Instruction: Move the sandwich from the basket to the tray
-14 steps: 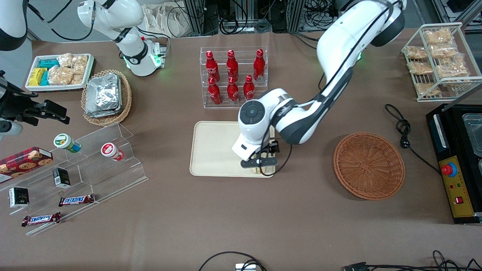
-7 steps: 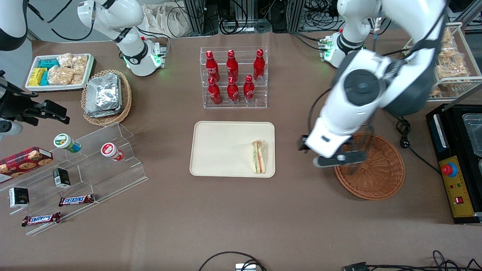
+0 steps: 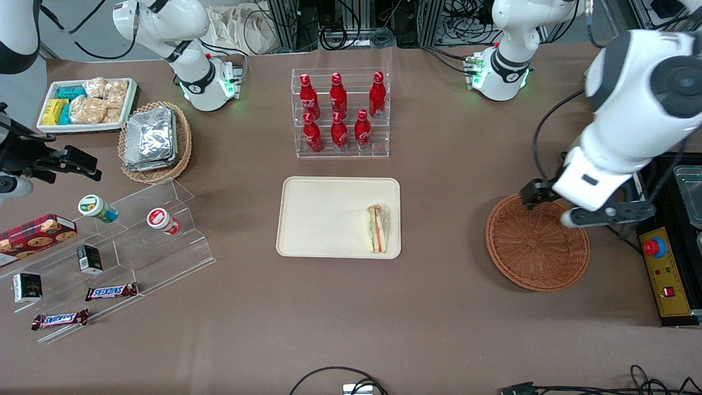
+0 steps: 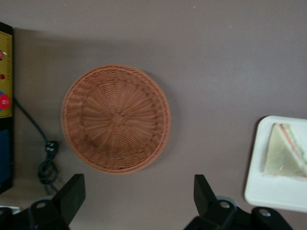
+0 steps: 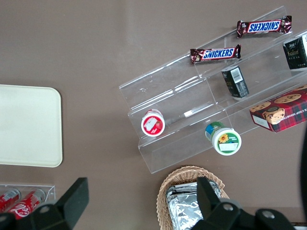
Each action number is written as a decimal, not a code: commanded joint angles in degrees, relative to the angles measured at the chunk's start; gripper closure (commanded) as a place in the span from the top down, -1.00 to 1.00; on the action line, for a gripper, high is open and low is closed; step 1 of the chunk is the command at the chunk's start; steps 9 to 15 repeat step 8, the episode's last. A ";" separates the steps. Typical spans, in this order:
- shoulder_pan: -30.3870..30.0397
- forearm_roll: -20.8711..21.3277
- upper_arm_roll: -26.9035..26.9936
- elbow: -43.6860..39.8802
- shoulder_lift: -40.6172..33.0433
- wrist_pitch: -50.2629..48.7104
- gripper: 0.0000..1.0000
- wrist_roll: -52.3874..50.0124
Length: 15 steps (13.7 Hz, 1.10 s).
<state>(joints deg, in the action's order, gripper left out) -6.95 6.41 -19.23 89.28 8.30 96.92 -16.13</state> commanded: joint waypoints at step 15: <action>8.09 -3.60 13.69 0.28 -6.28 -7.18 1.00 7.69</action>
